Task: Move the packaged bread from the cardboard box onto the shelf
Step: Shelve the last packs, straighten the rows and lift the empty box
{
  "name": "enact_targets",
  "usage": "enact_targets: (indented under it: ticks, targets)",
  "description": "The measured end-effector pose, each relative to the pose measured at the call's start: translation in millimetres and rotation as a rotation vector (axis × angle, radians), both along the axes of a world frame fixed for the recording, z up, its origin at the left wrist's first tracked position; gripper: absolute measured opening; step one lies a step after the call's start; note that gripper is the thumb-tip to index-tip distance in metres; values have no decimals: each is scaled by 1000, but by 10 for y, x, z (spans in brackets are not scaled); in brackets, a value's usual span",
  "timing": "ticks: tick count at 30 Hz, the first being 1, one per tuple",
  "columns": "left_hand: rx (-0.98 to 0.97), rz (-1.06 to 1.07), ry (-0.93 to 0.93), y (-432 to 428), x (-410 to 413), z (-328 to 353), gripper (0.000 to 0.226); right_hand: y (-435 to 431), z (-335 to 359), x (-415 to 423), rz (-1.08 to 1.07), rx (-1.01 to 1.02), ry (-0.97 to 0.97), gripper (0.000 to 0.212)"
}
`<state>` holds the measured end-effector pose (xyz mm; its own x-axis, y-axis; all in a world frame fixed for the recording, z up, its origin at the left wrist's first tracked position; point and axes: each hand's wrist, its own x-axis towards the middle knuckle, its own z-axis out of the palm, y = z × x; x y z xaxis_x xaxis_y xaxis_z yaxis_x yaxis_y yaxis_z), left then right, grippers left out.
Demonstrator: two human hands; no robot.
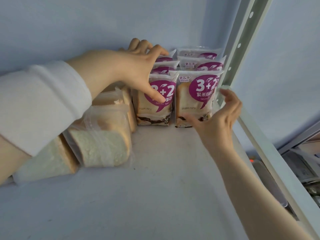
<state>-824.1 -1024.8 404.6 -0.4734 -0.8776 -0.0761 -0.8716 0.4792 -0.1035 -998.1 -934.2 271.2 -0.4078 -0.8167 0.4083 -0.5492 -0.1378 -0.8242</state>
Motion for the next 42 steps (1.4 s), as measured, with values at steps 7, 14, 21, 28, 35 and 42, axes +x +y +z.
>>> enact_targets:
  ticks: [7, 14, 21, 28, 35, 42]
  targets:
    - [-34, -92, 28, 35, -360, -16, 109, -363, 195, -430, 521, 322, -281, 123]
    - [-1, -156, 9, -57, -296, -236, 99, -564, 215, -495, 777, 391, -271, 93]
    - [-14, -161, 8, -15, -395, -169, 109, -482, 232, -512, 687, 378, -257, 112]
    - [-111, -234, 7, -3, -482, -208, 106, -262, -19, -597, 551, 356, -39, 90]
    - [-148, -238, 42, 5, -525, -295, 98, -294, -56, -496, 351, 203, 138, 76]
    - [-15, -257, 13, -3, -439, -226, 114, -216, -17, -475, 457, 332, 55, 103]
